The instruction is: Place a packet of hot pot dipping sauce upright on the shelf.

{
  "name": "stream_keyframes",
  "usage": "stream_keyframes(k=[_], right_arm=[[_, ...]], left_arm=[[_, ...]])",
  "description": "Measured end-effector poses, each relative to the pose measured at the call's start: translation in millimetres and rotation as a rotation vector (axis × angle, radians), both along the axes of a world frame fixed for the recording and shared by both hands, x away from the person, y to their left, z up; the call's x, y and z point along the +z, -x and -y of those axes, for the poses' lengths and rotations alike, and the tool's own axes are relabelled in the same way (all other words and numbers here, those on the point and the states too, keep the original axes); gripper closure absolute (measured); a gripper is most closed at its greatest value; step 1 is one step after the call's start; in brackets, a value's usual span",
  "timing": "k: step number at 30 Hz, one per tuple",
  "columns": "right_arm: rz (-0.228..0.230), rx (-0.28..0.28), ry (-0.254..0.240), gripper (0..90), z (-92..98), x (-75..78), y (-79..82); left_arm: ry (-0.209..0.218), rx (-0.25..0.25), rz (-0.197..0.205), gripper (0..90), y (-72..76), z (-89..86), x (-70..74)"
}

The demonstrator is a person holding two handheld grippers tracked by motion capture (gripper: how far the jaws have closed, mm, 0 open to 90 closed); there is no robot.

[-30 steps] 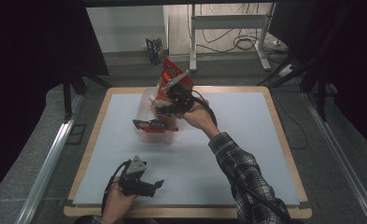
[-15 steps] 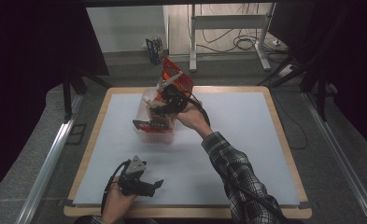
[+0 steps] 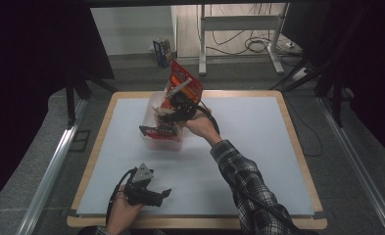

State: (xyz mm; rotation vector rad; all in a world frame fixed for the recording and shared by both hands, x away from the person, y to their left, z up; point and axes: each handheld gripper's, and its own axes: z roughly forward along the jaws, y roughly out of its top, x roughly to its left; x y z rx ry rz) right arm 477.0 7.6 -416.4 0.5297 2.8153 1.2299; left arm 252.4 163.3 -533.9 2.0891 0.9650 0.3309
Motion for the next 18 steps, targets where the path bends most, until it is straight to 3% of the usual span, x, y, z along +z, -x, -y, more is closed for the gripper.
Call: stream_keyframes(k=[12, 18], right_arm=[[-0.013, 0.001, 0.023, 87.6, -3.1, -17.3, -1.1], [-0.031, -0.015, 0.001, 87.6, 1.4, -19.9, -3.9]], left_arm=[[-0.005, 0.002, -0.002, 4.4, 0.0, 0.9, -0.8], [-0.01, -0.001, -0.003, 4.4, 0.0, 1.6, -1.0]])
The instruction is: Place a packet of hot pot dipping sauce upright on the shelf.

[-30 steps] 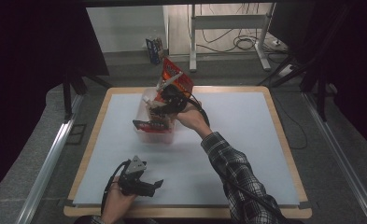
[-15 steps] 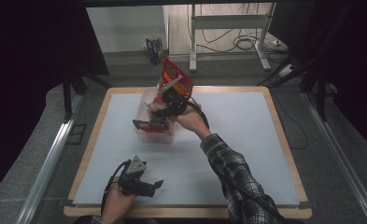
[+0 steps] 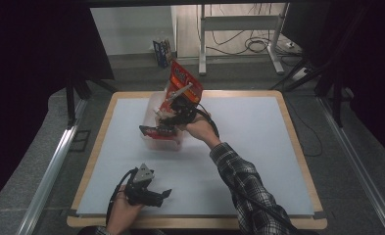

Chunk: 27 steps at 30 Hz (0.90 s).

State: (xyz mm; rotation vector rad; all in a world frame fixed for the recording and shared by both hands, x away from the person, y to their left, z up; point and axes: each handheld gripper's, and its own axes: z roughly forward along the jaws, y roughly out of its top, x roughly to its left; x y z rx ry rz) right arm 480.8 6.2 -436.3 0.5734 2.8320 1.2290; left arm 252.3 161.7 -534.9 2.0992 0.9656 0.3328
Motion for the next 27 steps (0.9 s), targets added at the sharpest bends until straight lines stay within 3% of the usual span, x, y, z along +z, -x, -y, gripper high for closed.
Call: stream_keyframes(k=[4, 11, 27], right_arm=[[0.008, 0.002, 0.007, 86.8, -1.1, 0.5, 1.7], [0.04, -0.016, 0.03, 76.5, -0.6, 1.8, 3.5], [0.079, -0.067, -0.001, 54.4, 13.7, 17.3, 6.4]], left_arm=[[-0.002, 0.001, 0.001, 4.4, 0.1, 0.1, 0.0], [-0.002, 0.003, 0.001, 4.4, 0.0, -0.2, 0.1], [-0.013, 0.0, 0.005, 4.4, 0.5, 1.3, 0.3]])
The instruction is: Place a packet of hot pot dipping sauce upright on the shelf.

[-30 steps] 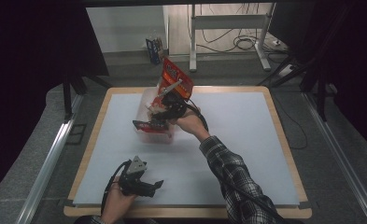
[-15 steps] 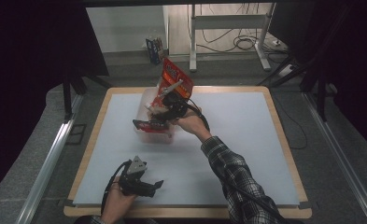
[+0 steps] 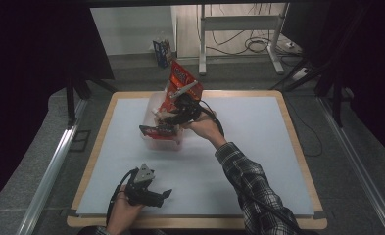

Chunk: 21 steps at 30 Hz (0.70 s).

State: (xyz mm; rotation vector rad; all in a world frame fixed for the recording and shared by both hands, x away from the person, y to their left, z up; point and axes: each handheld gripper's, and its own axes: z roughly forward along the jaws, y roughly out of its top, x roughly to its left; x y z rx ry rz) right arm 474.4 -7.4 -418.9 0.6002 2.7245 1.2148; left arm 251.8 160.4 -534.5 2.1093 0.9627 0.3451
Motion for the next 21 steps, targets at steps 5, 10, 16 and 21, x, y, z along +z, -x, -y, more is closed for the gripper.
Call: stream_keyframes(k=[5, 10, 16, 21], right_arm=[[0.022, -0.013, -0.008, 48.6, 4.8, 8.7, 3.2], [0.028, -0.018, -0.011, 43.4, 7.3, 12.3, 5.2], [0.033, -0.019, -0.007, 38.9, 7.8, 13.5, 7.5], [0.045, -0.02, -0.007, 33.7, 9.2, 15.5, 9.4]], left_arm=[[0.001, 0.0, 0.001, 4.5, 0.5, 0.5, 0.5], [0.001, -0.001, -0.002, 4.6, 0.5, 0.8, 0.5], [-0.001, -0.002, -0.002, 4.6, 0.8, 1.1, 0.7], [-0.003, -0.004, -0.002, 4.6, 0.9, 1.3, 0.7]])
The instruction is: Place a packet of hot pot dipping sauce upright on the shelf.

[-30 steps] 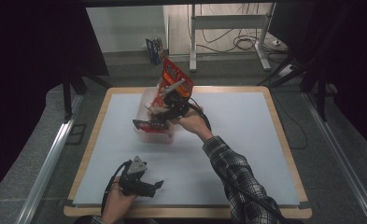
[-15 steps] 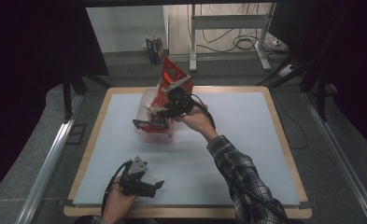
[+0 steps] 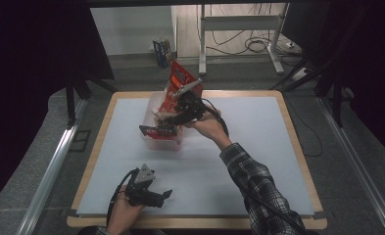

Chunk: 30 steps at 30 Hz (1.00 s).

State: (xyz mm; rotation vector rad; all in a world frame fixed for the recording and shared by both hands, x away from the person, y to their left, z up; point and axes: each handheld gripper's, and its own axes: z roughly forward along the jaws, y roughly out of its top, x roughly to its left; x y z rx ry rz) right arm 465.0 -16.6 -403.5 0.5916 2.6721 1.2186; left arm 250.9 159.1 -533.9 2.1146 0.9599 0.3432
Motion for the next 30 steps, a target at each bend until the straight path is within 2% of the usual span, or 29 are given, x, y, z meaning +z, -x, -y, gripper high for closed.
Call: stream_keyframes(k=[19, 30], right_arm=[[0.008, -0.029, -0.01, 24.0, 10.5, 8.7, 6.6], [0.019, -0.031, -0.005, 15.5, 20.0, 6.8, 10.4]], left_arm=[[-0.002, 0.0, 0.001, 4.6, 0.1, 0.7, -0.2], [0.023, -0.004, -0.016, 4.8, 0.0, -0.4, 1.4]])
